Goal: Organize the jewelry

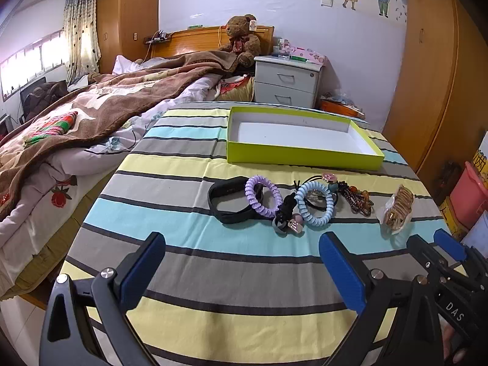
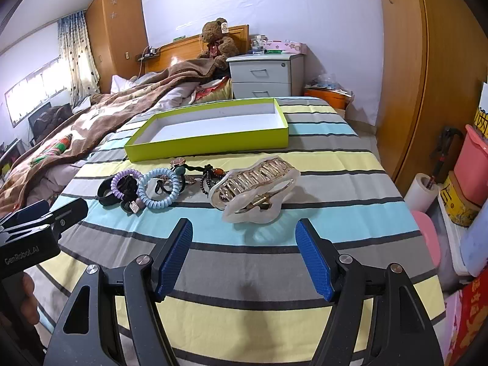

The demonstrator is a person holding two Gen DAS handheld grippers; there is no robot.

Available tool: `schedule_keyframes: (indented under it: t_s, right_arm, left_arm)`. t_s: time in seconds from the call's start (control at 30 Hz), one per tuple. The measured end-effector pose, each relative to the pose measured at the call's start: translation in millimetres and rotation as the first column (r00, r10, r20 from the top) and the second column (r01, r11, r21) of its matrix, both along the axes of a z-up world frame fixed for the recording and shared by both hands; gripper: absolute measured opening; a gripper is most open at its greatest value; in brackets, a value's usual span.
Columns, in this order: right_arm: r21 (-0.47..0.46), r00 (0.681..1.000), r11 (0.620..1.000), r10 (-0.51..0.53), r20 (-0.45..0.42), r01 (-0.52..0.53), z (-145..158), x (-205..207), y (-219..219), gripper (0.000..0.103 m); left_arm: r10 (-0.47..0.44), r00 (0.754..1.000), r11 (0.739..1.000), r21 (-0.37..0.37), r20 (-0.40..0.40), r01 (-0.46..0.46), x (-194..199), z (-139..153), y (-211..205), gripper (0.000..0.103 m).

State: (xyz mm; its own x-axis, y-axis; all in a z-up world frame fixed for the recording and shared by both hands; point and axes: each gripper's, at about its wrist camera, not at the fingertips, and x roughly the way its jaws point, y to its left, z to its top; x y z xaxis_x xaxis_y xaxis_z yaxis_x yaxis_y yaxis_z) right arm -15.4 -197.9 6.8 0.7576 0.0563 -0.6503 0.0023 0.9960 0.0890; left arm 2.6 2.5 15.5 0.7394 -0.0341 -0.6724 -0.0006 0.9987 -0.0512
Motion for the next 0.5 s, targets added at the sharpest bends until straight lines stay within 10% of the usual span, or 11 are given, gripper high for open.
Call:
schedule_keyframes:
  t_s: [0.5]
  right_arm:
    - [-0.008,1.0,1.0,0.0,0.008,0.0,2.9,3.6,4.9,0.07]
  left_arm:
    - [0.034,0.999,0.999,-0.013,-0.004,-0.035,-1.4,2.1,12.1,0.102]
